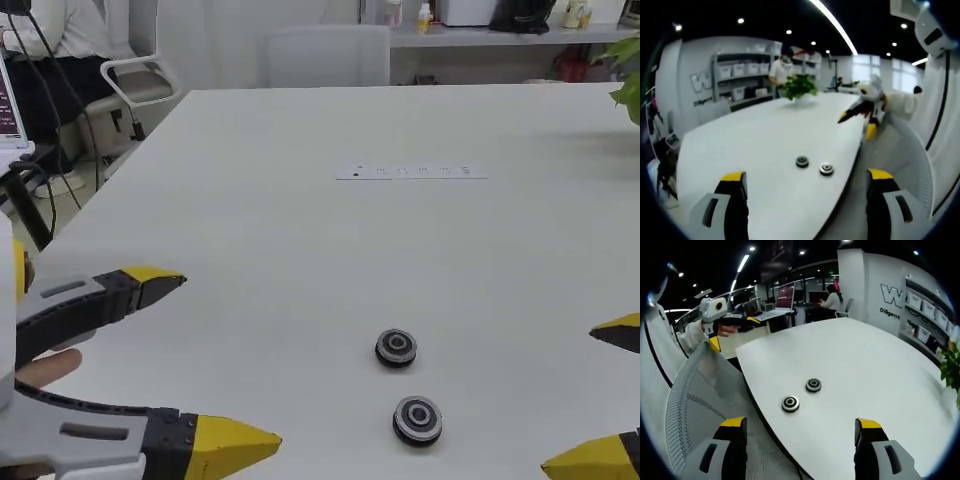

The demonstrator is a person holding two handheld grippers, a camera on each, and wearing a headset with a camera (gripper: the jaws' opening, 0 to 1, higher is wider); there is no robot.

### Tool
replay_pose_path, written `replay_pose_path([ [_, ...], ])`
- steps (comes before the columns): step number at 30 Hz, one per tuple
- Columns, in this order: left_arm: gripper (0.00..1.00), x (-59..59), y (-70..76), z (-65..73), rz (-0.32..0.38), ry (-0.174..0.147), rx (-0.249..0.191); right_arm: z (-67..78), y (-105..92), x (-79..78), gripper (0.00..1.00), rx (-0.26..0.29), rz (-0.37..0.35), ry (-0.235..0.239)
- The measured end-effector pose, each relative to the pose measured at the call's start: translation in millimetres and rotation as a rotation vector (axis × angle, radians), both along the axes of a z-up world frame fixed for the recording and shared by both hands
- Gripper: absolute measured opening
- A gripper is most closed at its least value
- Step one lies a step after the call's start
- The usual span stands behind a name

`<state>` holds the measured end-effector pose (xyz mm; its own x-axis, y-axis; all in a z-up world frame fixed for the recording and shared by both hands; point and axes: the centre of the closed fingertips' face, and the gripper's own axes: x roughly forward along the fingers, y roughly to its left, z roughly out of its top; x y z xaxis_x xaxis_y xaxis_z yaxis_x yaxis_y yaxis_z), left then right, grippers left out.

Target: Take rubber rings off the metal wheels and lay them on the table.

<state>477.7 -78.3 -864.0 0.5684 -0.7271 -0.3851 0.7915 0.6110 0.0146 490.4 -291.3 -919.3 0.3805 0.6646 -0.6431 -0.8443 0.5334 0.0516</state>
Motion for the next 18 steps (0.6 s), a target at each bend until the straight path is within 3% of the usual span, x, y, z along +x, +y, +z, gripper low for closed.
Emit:
replay_pose_path([
  [8, 0.99, 15.4, -9.7, 14.2, -0.052, -0.043, 0.004, 9.2, 12.2, 9.3, 0.82, 0.013, 0.038, -0.015],
  [13, 0.99, 32.4, -27.1, 20.5, -0.096, -0.062, -0.010, 17.0, 27.7, 16.9, 0.79, 0.029, 0.074, -0.044],
  [18, 0.97, 41.7, -54.0, 28.2, -0.161, -0.107, -0.008, 21.5, 43.5, 20.6, 0.78, 0.026, 0.120, -0.064],
])
